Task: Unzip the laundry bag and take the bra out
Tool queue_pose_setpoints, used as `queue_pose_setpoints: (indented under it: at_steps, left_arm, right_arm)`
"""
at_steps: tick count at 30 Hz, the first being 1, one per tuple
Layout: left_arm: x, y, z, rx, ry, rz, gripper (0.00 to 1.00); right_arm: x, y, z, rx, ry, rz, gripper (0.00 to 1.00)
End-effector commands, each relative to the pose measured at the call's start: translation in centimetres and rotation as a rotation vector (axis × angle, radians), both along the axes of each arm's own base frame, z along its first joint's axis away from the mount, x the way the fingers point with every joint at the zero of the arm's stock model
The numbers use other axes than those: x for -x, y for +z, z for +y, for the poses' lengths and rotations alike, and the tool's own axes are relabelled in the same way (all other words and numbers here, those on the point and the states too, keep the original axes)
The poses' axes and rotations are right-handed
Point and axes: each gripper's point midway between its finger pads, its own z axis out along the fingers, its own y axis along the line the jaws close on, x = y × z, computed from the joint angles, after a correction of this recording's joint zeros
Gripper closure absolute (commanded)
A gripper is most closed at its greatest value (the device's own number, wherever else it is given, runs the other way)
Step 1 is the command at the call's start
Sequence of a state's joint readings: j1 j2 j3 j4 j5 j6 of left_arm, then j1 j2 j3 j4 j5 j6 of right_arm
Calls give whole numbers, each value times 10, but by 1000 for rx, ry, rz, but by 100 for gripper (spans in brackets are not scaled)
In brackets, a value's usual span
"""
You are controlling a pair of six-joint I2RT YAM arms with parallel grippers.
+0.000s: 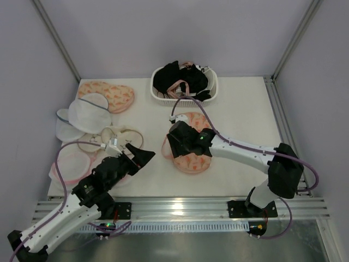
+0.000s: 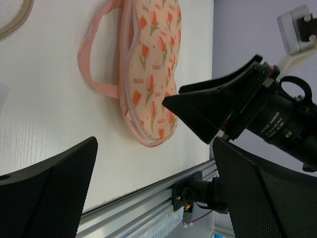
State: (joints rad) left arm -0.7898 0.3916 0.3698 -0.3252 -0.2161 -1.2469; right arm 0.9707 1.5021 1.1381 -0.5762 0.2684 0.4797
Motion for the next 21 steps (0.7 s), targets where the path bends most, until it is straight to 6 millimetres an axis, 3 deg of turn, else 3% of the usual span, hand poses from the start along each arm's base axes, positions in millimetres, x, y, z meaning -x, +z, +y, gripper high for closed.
queue_pose_setpoints:
  at_steps: [1,2,3,6,11,18,21]
  left_arm:
    - [3,-15,8,-50,10,20,1]
    - [4,-16,9,-52,10,24,0]
    - [5,-15,10,-48,10,20,0]
    - [6,-14,12,-44,14,13,1]
    - [9,-13,18,-37,26,8,1]
    - [12,-15,26,-31,47,4,1]
    - [13,-15,29,-31,57,0,1]
  right_arm:
    - [-16,13,36,-36,44,-40,35]
    - [-21,16,44,-39,43,-48,37]
    - [-20,0,48,3,50,-21,37]
    - [-27,-18,53,74,19,-10,38]
    - [-40,-34,47,156,-75,-34,44]
    - [-50,-43,37,245,-153,-50,64]
    - [-49,-47,36,264,-153,-47,77]
